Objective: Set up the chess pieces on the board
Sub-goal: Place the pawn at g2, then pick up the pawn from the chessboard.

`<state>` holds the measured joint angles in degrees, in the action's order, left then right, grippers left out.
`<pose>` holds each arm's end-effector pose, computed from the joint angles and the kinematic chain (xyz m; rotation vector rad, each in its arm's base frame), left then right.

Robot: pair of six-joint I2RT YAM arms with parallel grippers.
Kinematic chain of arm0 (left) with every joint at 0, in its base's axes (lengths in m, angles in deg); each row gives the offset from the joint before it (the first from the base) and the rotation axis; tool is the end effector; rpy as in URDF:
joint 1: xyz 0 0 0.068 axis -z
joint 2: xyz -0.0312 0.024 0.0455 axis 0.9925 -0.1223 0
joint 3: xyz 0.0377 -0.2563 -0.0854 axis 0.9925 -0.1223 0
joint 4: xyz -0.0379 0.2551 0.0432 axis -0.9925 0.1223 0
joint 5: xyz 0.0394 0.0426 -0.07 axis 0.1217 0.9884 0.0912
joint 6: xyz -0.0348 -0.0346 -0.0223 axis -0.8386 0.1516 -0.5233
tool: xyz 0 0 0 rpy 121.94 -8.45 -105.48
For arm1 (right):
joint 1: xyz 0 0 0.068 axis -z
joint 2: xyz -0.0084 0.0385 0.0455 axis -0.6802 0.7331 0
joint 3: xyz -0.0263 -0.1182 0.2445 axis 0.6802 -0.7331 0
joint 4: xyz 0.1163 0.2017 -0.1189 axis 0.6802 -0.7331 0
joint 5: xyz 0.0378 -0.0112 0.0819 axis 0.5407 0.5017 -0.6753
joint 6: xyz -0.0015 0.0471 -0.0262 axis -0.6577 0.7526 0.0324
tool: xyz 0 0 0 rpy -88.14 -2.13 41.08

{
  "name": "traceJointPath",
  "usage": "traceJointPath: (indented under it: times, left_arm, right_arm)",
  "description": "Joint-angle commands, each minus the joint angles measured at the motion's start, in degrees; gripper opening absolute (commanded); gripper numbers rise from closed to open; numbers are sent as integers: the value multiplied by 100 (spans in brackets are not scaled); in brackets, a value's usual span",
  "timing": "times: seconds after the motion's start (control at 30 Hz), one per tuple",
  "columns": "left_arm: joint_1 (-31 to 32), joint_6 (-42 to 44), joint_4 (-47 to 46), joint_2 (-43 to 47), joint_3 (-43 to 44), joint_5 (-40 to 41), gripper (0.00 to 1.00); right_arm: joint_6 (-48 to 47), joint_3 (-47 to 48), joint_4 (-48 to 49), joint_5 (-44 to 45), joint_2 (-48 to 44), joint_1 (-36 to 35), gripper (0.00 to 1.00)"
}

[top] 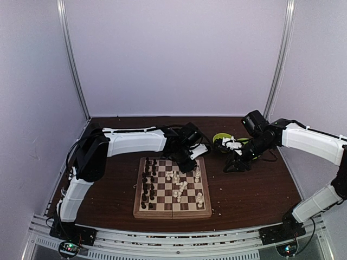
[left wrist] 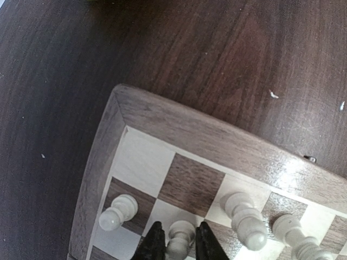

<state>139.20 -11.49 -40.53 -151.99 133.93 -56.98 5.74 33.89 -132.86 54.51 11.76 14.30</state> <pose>0.2793 -0.4160 0.1732 1.3520 2.3193 -0.2605 0.2278 0.1460 0.2541 -1.5621 2.0170 0.6953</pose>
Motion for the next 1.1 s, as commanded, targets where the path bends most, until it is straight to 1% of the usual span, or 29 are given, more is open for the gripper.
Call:
traceJointPath:
  times: [0.0,0.17,0.27,0.43,0.53,0.67,0.87,1.07]
  left_arm:
    - [-50,-27,-118,-26,125,-4,24]
    - [-50,-121,-114,217,115,-84,28]
    - [-50,-207,-94,579,-74,-63,29]
    - [-42,-402,-93,1555,-820,63,31]
    - [-29,-544,-95,2125,-1340,-41,31]
    - [73,-480,-95,2677,-2069,-289,27]
    - [408,152,29,2962,-2884,-1310,28]
    - [515,472,86,2764,-3127,-1399,27]
  right_arm:
    - [-48,21,-75,72,63,25,39]
    - [-39,31,-77,72,74,26,39]
    - [-39,29,-80,63,76,26,39]
    - [-60,43,-93,63,100,28,39]
    - [-66,62,-137,47,120,27,39]
    - [-58,75,-140,57,86,26,39]
    - [-66,91,-150,28,50,25,39]
    - [-70,109,-187,45,37,26,39]
